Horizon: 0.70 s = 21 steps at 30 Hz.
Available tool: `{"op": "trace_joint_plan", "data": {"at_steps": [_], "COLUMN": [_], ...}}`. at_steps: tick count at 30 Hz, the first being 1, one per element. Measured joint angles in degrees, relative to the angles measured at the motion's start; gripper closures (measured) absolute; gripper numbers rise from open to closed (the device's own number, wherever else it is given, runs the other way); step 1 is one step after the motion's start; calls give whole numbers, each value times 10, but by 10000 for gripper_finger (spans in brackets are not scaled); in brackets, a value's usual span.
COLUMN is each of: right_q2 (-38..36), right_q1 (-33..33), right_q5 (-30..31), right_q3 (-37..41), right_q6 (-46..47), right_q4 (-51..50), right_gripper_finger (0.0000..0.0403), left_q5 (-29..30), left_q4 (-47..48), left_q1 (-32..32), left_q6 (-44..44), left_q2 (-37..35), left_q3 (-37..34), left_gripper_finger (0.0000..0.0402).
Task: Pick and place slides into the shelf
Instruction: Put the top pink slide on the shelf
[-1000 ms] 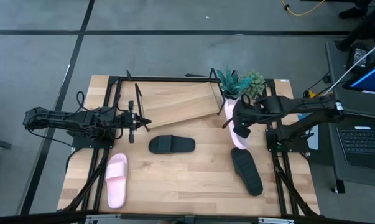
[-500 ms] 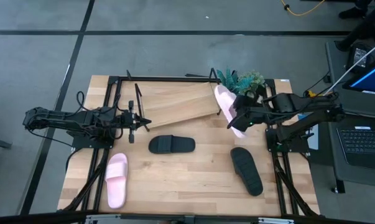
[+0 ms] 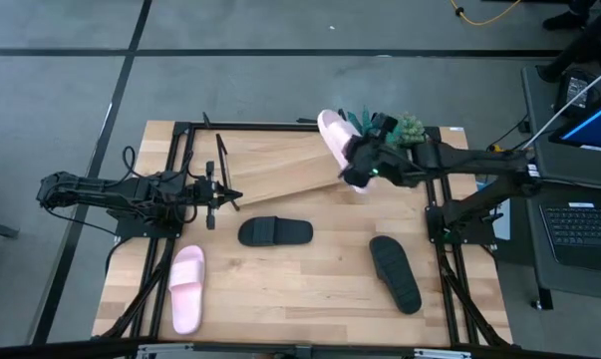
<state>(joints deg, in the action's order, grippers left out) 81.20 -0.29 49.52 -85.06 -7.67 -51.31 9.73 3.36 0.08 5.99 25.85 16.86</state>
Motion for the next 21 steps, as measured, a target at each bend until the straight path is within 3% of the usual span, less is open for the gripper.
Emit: {"op": "trace_joint_plan", "data": {"at_steps": [8,21], "right_q2": [58,171], "right_q1": [-50,-84], "right_q5": [-19,-21], "right_q3": [0,-13], "right_q6": [-90,-92], "right_q4": [115,121], "right_gripper_finger": [397,397], "left_q5": [0,0], "left_q4": [0,0], "left_q1": [0,0], "left_q6": [-10,-14], "left_q2": [0,0], "left_q3": [0,0], "left_gripper_finger": [401,401]}}
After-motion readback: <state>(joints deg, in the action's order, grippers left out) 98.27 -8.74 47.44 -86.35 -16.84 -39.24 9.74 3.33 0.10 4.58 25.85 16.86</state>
